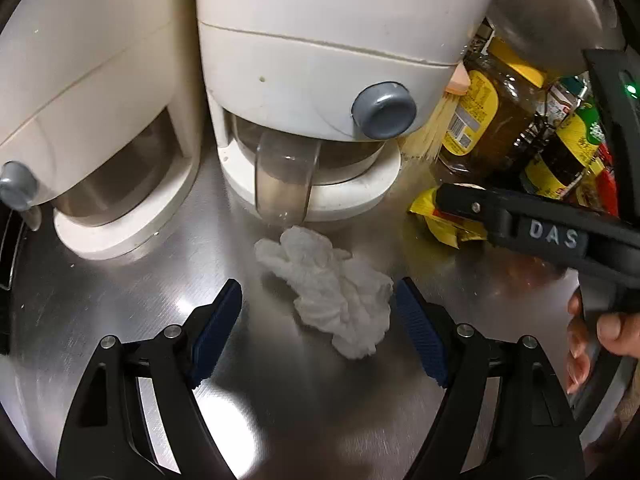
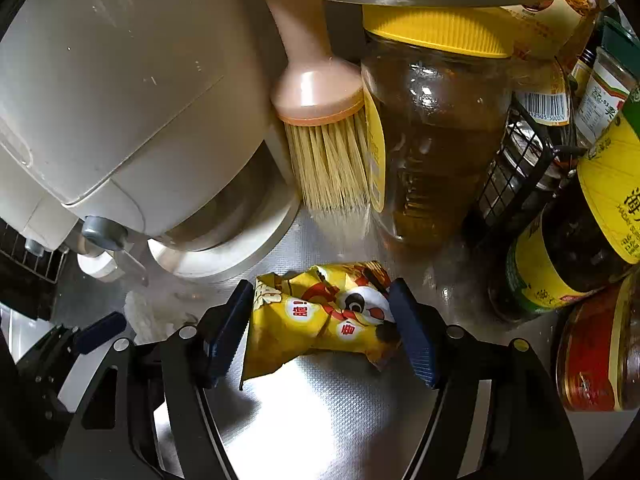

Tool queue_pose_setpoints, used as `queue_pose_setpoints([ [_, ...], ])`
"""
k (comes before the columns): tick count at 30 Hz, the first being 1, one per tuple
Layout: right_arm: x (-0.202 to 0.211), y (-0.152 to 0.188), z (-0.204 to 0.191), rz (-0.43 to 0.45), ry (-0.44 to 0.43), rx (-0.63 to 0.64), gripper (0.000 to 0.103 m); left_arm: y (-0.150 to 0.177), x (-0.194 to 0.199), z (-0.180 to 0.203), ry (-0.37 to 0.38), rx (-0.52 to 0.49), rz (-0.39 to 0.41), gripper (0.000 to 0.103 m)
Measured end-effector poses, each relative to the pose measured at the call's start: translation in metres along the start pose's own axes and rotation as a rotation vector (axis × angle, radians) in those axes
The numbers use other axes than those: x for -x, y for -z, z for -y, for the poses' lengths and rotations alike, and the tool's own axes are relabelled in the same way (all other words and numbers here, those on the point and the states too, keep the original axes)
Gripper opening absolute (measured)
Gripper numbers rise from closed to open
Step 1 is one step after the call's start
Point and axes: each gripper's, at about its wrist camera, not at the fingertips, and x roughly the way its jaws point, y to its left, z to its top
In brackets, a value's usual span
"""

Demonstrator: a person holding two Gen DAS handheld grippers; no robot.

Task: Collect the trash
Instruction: 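Grasp the white tissue with the left tool while the right tool grasps the yellow snack wrapper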

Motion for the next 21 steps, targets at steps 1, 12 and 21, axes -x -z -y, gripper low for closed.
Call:
queue_pose_setpoints([
  [1,-0.001,0.0,0.0,0.002,-0.004,0.0,0.071,-0.001,-0.002,0.0,0.003,0.005,-0.002,0.074],
  [12,-0.012,0.009,-0.003,0.001,0.045,0.045,0.055,-0.005,-0.011,0.005,0.035,-0.015,-0.023,0.012],
  [21,0.005,0.032,-0.005,-0.03,-0.004,0.082,0.042,0.014,0.017,0.002,-0.006,-0.004,-0.014,0.01],
])
